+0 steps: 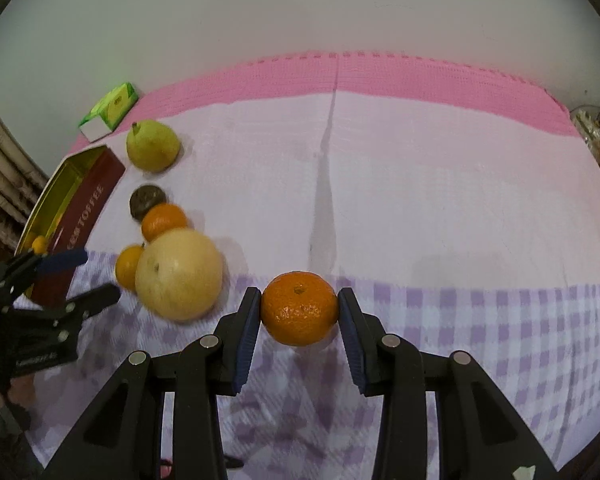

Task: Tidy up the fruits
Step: 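Grasp a yellow orange with the left tool while the right tool holds the tangerine, then carry the yellow orange into the tin tray and open the left tool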

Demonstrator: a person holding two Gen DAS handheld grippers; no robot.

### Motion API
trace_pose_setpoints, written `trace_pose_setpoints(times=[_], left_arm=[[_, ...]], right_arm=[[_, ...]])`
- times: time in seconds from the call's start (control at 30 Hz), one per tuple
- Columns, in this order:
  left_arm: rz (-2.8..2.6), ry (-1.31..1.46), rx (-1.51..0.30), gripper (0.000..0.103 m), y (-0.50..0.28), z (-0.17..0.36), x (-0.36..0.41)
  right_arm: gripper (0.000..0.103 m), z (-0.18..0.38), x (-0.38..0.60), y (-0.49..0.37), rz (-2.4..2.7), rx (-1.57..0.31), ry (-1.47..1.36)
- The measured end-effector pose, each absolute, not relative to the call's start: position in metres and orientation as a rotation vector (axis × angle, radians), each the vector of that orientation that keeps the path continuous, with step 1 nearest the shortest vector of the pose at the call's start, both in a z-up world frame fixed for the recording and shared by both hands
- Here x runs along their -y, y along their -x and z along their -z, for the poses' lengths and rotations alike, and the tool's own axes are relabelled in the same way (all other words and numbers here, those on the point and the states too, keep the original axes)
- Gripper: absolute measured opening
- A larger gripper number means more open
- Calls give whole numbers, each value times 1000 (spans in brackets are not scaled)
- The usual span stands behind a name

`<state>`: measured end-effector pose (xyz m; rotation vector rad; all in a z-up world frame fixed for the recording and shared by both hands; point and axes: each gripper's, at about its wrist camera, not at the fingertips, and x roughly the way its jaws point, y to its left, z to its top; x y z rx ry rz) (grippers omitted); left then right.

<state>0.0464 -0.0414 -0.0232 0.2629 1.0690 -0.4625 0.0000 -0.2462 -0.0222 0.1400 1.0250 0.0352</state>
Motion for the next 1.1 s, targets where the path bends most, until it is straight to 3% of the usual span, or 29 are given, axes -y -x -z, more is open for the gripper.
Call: trace_pose_setpoints(times=[0.37, 0.67, 1.1], left_arm=[[508, -298, -1061, 62, -63, 34, 56], [538, -271, -1085, 41, -63, 39, 58], [493, -240, -1084, 40, -51, 30, 44]], right_arm=[[37, 27, 250, -1, -44, -1032, -147], [37, 30, 248, -3, -46, -1041, -137], [37, 33, 243, -3, -40, -1052, -102]])
